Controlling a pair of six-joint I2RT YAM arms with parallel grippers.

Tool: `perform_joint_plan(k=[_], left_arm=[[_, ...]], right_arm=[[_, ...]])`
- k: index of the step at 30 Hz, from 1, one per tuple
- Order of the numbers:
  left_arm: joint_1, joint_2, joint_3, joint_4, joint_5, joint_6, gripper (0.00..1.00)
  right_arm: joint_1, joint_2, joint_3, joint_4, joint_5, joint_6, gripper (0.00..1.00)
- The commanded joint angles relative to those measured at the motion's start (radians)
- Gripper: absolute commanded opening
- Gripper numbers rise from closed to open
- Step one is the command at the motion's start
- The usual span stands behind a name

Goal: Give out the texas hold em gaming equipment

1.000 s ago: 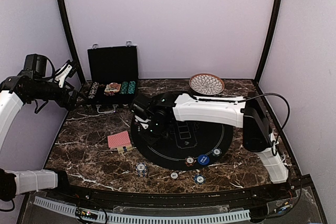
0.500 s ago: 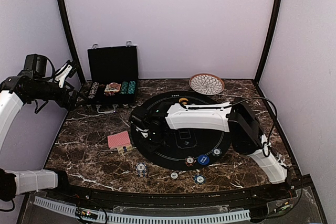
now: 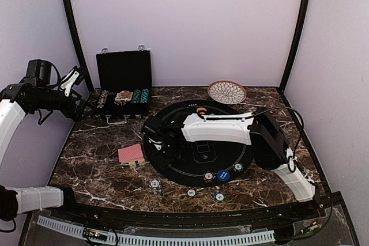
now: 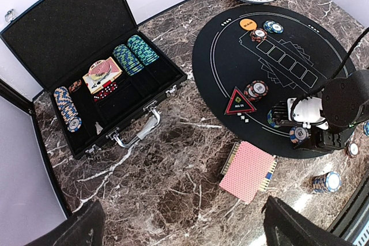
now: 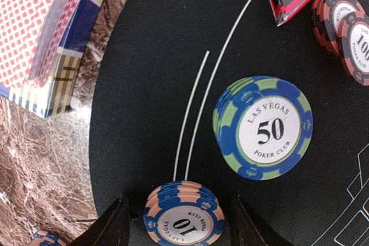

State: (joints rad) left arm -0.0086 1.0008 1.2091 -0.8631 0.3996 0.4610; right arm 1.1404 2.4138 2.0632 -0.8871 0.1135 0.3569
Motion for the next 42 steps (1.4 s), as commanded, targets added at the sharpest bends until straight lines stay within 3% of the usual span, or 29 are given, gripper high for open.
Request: perform_joint_plan(k=[1, 15, 28, 42], left_arm=[[0.006, -0.004, 0.002, -0.01, 0.003, 0.013, 0.99], [0.006, -0.008, 0.009, -0.016, 0.006, 0.015, 0.99], [0.006, -0.014, 0.01, -0.018, 0.008, 0.01, 0.99], [0.006, -0.008, 0.014, -0.02, 0.007, 0.011, 0.99]], right_arm=[[-0.011, -0.028, 0.011, 0.018, 0.008, 0.001, 0.59], [0.054, -0.321, -0.133, 0.027, 0.001, -0.01, 0.6], [0.17, -0.191, -0.055, -0.023, -0.085, -0.057, 0.76], [0.172, -0.097, 0.008, -0.06, -0.11, -0.09, 0.8]])
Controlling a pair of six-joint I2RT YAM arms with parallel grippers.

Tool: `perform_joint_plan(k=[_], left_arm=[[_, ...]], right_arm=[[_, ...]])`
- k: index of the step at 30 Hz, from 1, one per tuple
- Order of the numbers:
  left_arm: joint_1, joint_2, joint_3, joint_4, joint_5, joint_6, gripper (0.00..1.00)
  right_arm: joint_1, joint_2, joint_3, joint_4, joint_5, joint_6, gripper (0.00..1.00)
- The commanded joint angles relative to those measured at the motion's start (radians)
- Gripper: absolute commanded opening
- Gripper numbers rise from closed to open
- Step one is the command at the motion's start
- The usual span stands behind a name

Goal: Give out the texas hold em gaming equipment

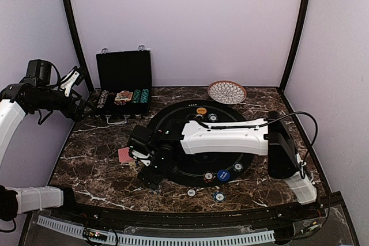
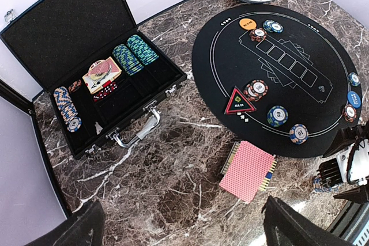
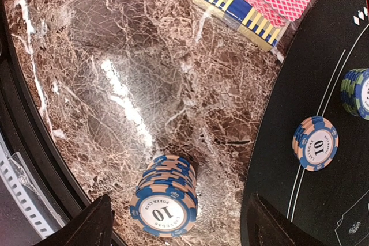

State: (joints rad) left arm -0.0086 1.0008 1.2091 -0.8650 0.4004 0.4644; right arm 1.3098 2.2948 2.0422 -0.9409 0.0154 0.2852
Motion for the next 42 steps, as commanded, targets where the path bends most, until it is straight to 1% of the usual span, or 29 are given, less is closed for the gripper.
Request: perform_joint_plan(k=[1, 14, 18, 22, 25, 26, 28, 29, 30, 31, 42], left_arm=[[0.006, -0.008, 0.014, -0.018, 0.007, 0.006, 0.99], [0.006, -0.013, 0.008, -0.02, 0.003, 0.009, 0.99], [0.006, -0.012, 0.007, -0.019, 0.001, 0.01, 0.99], [0.006, -0.01, 0.006, -0.018, 0.002, 0.009, 0.99], [0.006, -0.01, 0.007, -0.017, 0.001, 0.01, 0.99], [0.006, -0.01, 0.007, -0.018, 0.0, 0.01, 0.99], [0.006, -0.012, 0.007, -0.018, -0.001, 0.011, 0.99], [0.006, -0.012, 0.007, -0.016, -0.002, 0.01, 0.99], [0.006, -0.013, 0.007, -0.016, -0.002, 0.01, 0.99], [0.006, -0.013, 0.007, -0.016, -0.002, 0.01, 0.99], [0.006, -0.016, 0.007, -0.02, 0.002, 0.01, 0.99]], right_arm=[[0.003, 0.025, 0.028, -0.007, -0.012, -0.02, 0.8], [0.003, 0.064, 0.027, 0.007, -0.041, -0.032, 0.71], [0.003, 0.063, 0.022, 0.013, -0.051, -0.035, 0.66], [0.003, 0.055, 0.016, 0.014, -0.047, -0.037, 0.58], [0.003, 0.043, 0.01, 0.015, -0.04, -0.039, 0.49], [0.003, 0.038, 0.01, 0.016, -0.037, -0.038, 0.45], [0.003, 0.031, 0.011, 0.015, -0.028, -0.035, 0.31], [0.003, 0.028, 0.012, 0.011, -0.025, -0.034, 0.26], [0.004, 0.023, 0.016, 0.007, -0.022, -0.035, 0.22], [0.003, 0.018, 0.02, 0.003, -0.022, -0.033, 0.21], [0.003, -0.05, 0.045, -0.041, -0.021, -0.026, 0.21]])
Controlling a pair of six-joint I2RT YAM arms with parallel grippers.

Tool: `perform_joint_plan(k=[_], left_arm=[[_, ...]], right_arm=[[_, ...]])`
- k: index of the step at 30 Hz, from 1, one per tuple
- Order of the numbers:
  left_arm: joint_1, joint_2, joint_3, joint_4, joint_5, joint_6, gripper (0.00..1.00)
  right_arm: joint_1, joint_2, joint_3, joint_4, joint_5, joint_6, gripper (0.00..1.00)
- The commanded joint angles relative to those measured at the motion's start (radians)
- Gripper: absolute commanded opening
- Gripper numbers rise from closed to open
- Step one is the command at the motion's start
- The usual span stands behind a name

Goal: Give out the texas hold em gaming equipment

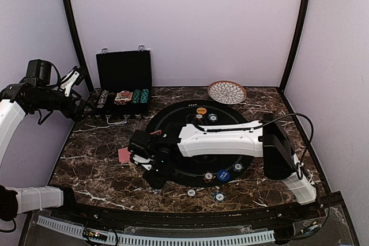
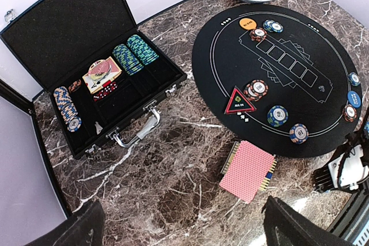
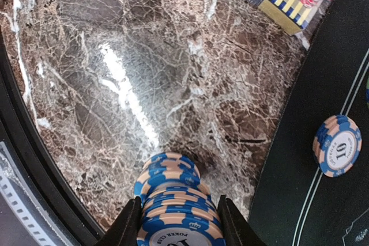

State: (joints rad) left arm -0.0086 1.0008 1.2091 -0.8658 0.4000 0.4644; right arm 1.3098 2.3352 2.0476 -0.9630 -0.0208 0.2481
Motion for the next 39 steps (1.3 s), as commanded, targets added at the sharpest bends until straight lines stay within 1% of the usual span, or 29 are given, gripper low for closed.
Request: perform_joint_plan(k=[1, 4, 8, 13, 18, 27, 32, 35, 39], left_arm=[[0.006, -0.016, 0.007, -0.018, 0.002, 0.01, 0.99], [0.006, -0.016, 0.007, -0.019, 0.005, 0.01, 0.99], [0.006, -0.016, 0.007, -0.018, 0.006, 0.01, 0.99], [0.006, -0.015, 0.009, -0.019, 0.009, 0.008, 0.99], [0.006, -0.016, 0.008, -0.021, 0.008, 0.008, 0.99], [0.006, -0.013, 0.007, -0.017, 0.012, 0.008, 0.99], [0.006, -0.007, 0.004, -0.012, 0.016, 0.008, 0.99], [0.006, -0.005, 0.002, -0.01, 0.017, 0.009, 0.99], [0.006, -0.005, -0.003, -0.008, 0.017, 0.009, 0.99]], right_arm=[[0.003, -0.096, 0.041, -0.022, 0.016, 0.012, 0.21], [0.003, -0.11, 0.049, -0.034, 0.016, 0.02, 0.22], [-0.004, -0.131, 0.08, -0.054, 0.074, 0.026, 0.21], [-0.081, -0.154, 0.093, -0.074, 0.124, 0.04, 0.21], [-0.207, -0.184, 0.07, -0.075, 0.187, 0.038, 0.21], [-0.496, -0.217, -0.004, 0.016, 0.255, 0.049, 0.22], [-0.636, -0.201, -0.016, 0.069, 0.276, 0.054, 0.22], [-0.698, -0.177, -0.01, 0.086, 0.291, 0.06, 0.21], [-0.748, -0.155, -0.037, 0.125, 0.299, 0.066, 0.2]])
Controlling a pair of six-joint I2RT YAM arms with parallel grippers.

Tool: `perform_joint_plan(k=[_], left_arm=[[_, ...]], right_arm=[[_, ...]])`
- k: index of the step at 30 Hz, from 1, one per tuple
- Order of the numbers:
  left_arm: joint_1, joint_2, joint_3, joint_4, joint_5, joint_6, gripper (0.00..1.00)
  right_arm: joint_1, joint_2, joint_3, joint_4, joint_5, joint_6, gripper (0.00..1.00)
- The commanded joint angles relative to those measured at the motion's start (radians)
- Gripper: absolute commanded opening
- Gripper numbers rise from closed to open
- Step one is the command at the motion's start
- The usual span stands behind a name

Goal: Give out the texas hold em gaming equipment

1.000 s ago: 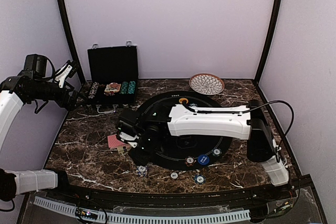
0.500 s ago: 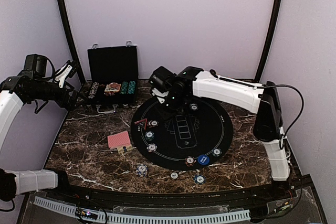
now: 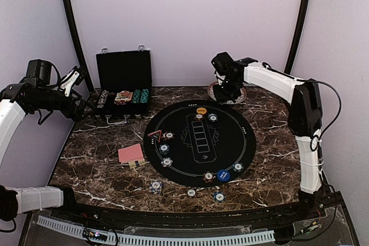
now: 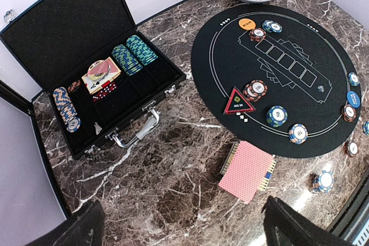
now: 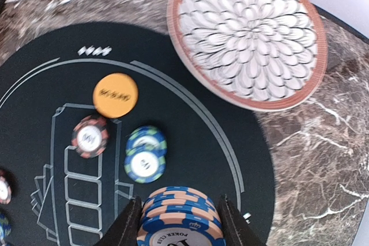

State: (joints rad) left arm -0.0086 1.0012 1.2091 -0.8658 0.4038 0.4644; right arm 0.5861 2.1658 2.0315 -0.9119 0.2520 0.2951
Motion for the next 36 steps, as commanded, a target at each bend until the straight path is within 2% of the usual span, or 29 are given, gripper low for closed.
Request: perform_joint_plan(k=[1, 15, 28, 32, 36], left_arm=[[0.006, -0.006, -0.003, -0.006, 0.013, 0.01, 0.99], [0.006, 0.006, -0.014, 0.007, 0.003, 0.015, 0.99], [0.006, 0.012, -0.006, 0.005, -0.003, 0.019, 0.99], [0.006, 0.018, 0.002, 0.002, -0.002, 0.019, 0.99], [0.006, 0.018, -0.002, 0.003, -0.003, 0.019, 0.99]], right_arm=[[-0.033, 0.019, -0.031, 0.084, 0.03, 0.021, 0.2], [-0.062, 0.077, -0.139, 0.187, 0.015, 0.056, 0.18], [-0.068, 0.154, -0.097, 0.204, 0.021, 0.056, 0.19], [-0.071, 0.174, -0.089, 0.202, 0.004, 0.053, 0.22], [-0.072, 0.184, -0.091, 0.201, -0.002, 0.055, 0.37]])
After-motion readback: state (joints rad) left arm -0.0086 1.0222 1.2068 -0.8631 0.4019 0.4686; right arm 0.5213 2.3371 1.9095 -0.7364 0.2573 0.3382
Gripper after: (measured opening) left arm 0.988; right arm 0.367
